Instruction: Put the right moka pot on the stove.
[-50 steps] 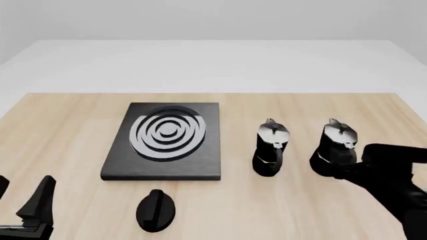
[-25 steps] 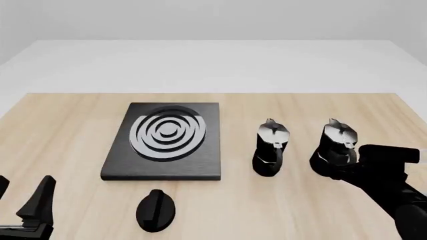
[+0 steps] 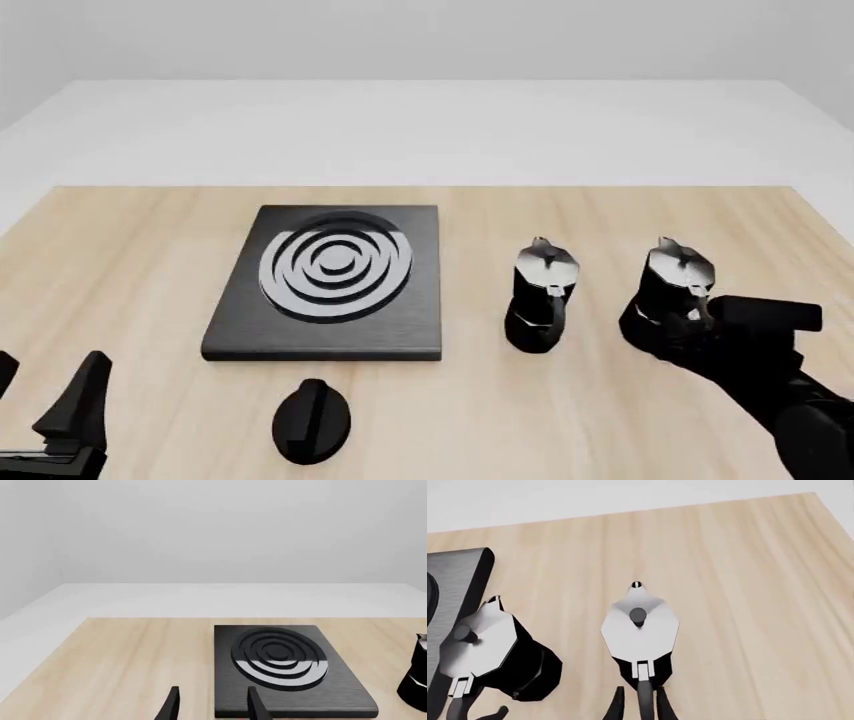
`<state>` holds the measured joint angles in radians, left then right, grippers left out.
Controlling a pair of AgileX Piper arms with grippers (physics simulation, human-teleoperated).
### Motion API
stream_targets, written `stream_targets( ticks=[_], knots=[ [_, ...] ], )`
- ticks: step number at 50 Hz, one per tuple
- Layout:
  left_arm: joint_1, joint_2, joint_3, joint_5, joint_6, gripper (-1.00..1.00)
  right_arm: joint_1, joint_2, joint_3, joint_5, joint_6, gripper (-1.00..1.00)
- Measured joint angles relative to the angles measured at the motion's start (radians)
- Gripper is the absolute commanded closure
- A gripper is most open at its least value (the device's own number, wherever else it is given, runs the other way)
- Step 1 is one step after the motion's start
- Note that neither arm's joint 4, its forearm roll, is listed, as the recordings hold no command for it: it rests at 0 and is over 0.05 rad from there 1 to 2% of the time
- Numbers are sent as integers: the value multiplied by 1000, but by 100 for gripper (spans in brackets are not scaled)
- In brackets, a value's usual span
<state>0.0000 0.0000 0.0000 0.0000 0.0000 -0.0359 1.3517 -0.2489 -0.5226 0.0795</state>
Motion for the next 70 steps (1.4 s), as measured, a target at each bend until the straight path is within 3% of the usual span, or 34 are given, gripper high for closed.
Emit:
stream_targets(
  ticks=[17, 48, 70],
  knots=[
    [0, 0, 0, 0, 0, -100, 4, -35, -2, 43, 1, 100],
    [0, 0, 0, 0, 0, -100, 51, -416, -92, 370, -32, 100],
    [0, 0, 0, 0, 0, -100, 76, -548, -231, 553, -52, 100]
  ],
)
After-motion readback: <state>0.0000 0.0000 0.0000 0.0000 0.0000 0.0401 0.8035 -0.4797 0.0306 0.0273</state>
